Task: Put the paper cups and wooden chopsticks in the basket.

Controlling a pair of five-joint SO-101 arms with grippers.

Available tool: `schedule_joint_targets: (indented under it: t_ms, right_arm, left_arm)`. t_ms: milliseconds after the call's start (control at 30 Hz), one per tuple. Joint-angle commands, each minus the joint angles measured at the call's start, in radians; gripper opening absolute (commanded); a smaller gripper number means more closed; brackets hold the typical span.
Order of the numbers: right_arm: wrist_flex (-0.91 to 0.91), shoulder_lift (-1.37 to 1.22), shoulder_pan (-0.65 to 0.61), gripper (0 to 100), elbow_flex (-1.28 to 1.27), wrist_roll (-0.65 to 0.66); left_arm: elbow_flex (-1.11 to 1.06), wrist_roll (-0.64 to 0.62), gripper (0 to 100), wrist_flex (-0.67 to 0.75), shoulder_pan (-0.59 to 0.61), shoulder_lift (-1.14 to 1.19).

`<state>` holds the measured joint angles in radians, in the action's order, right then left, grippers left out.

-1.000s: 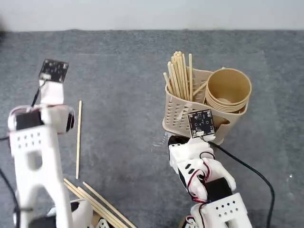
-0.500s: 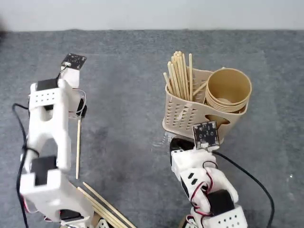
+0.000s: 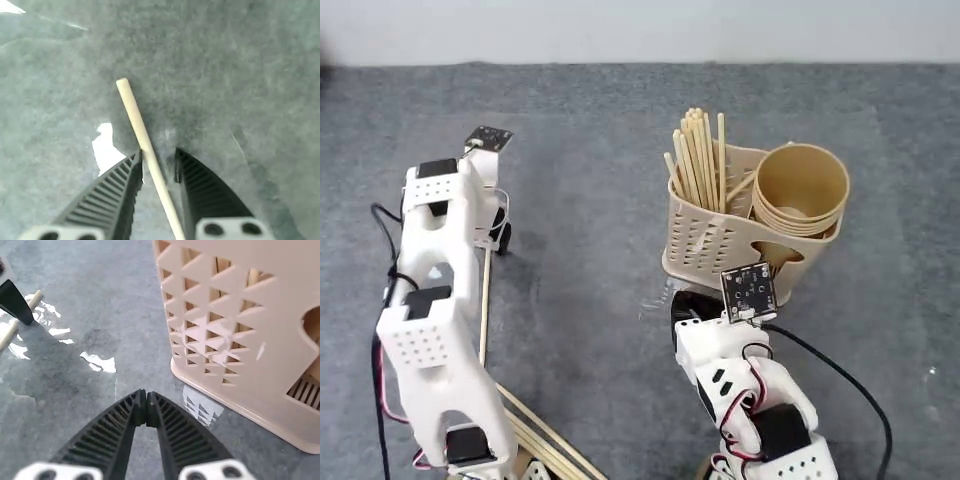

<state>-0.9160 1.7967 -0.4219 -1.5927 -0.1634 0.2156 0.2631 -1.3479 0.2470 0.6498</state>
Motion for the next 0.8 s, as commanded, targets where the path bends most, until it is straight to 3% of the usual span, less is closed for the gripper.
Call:
schedule_joint_targets:
  t_ms: [0,133,400,567,767]
  right_arm:
    - [0.013,0.018,-0.005,0.9,0.006,-0.003]
    - [0.013,0.018,-0.005,0.9,0.006,-0.003]
    - [0.013,0.018,-0.004,0.9,0.006,-0.003]
    - [0.013,0.018,-0.004,0.9,0.006,-0.003]
    - [0.013,0.018,-0.004,0.9,0.006,-0.003]
  left_arm:
    - [0.076,0.002,8,-0.038,-0.002,0.038]
    - [0.15,0.002,2,-0.103,0.0,0.097]
    - [0.343,0.006,1,-0.278,-0.002,0.21]
    - [0.521,0.003,1,-0.41,-0.003,0.17]
    - [0.518,0.0,1,-0.408,-0.02,0.044]
